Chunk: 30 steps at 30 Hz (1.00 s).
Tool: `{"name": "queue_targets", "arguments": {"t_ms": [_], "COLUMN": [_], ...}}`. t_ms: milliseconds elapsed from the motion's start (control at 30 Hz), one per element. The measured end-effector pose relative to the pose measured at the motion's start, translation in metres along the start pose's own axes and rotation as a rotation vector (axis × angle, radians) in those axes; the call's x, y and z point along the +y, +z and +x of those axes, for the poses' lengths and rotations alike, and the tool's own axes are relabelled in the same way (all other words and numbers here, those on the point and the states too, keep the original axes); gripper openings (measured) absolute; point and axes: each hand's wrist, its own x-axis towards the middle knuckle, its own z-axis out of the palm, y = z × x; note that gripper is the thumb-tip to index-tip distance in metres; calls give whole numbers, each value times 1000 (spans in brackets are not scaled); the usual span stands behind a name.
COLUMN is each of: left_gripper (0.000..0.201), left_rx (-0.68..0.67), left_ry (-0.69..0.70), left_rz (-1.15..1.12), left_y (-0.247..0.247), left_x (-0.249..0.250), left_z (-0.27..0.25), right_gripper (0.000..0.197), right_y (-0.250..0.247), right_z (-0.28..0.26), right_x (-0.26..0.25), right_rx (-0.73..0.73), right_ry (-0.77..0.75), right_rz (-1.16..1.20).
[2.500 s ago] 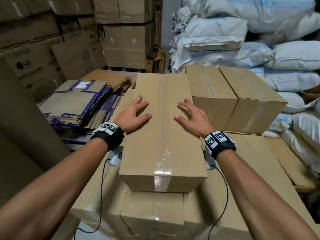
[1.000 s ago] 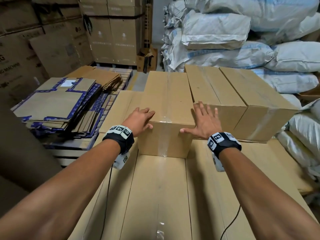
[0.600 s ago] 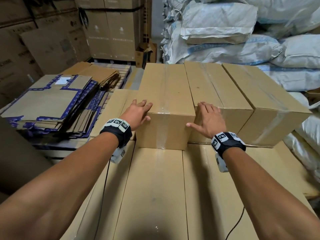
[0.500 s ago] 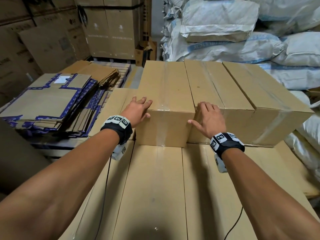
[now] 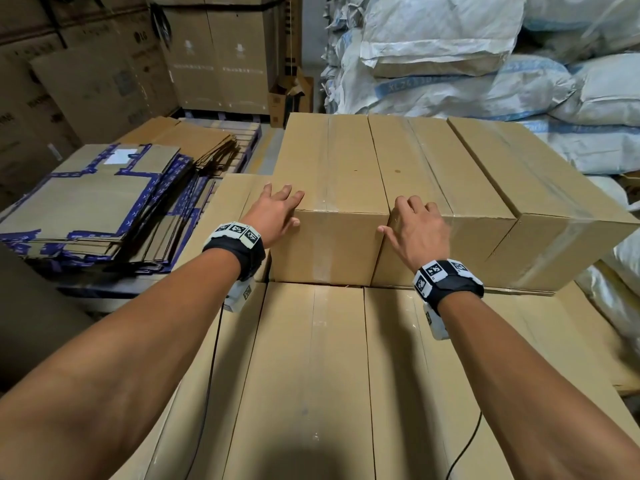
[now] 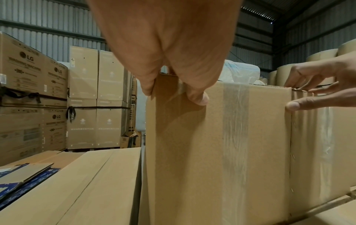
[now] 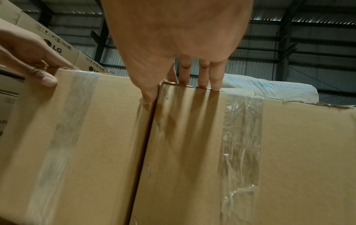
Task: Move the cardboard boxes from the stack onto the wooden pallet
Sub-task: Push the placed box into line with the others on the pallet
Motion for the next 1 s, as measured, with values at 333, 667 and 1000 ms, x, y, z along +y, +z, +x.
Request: {"name": "queue_targets", "arguments": {"t_ms": [333,667,1000], "left_gripper": [71,89,42], "left_rx": [-65,4,-68], "left_ry": [-52,-101,-214], "left_rz": [45,85,-370], "left_y": [-1,9,90], "left_x": [8,68,175], "left_z": [0,-90,-295], "right_gripper": [52,90,26], "right_y": [-2,-23,-39], "right_z": [-2,-51,-294], "right_x": [-5,-6,-25], "right_rx": [-61,-367,-444], "right_ry": [24,4,72], "right_rz": [37,313,613]}}
